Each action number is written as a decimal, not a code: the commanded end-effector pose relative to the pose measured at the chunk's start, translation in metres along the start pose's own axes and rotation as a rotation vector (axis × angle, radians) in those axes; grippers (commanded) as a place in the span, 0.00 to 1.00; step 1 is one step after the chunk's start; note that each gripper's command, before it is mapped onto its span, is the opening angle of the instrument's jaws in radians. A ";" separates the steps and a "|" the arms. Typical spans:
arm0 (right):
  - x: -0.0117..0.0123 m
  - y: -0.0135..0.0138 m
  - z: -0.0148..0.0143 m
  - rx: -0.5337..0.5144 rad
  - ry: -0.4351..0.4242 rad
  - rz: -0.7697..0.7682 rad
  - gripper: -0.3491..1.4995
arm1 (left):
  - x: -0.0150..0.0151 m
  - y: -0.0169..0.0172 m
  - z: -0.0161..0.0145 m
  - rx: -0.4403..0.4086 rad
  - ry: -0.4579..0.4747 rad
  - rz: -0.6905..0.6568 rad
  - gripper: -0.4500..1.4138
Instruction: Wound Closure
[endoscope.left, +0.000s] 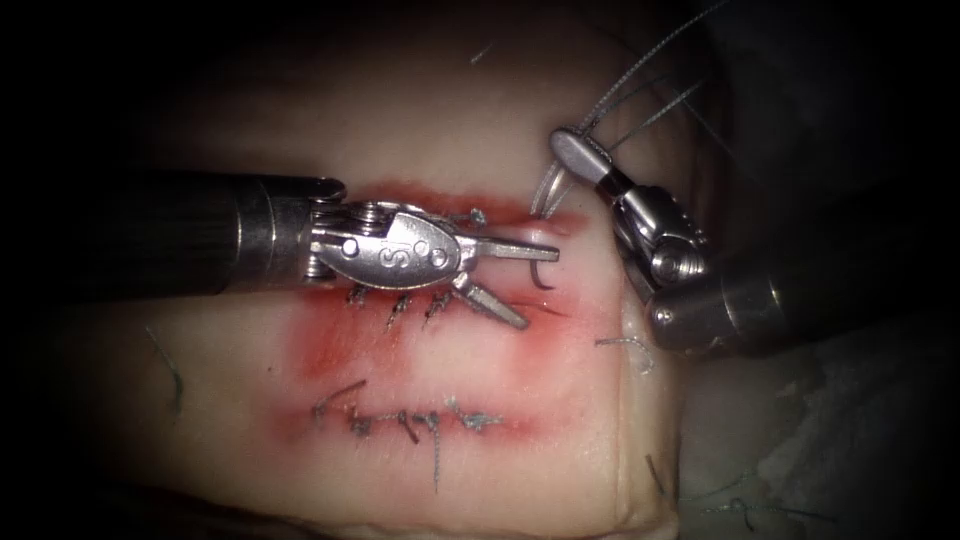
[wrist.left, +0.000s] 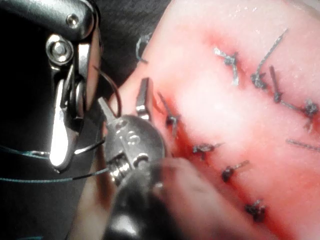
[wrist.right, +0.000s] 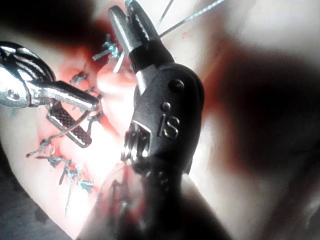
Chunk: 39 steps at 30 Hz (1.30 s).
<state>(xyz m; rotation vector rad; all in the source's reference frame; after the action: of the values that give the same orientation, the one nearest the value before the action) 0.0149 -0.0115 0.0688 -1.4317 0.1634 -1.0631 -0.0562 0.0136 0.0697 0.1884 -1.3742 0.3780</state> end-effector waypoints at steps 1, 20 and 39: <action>0.0007 0.0002 0.0004 -0.003 -0.001 0.002 0.00 | 0.0003 0.0009 0.0006 -0.003 -0.003 0.002 0.45; -0.0015 -0.0002 -0.0045 -0.073 0.016 -0.618 0.93 | -0.0029 0.0002 0.0015 -0.005 -0.319 -1.282 0.00; -0.0007 0.0017 -0.0037 -0.107 0.020 -0.674 0.65 | -0.0159 0.0147 -0.0180 0.045 -0.712 -2.164 0.00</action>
<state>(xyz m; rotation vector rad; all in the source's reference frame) 0.0120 -0.0138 0.0659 -1.6172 -0.2707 -1.6375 -0.0461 0.0312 0.0480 1.6955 -1.0923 -1.5649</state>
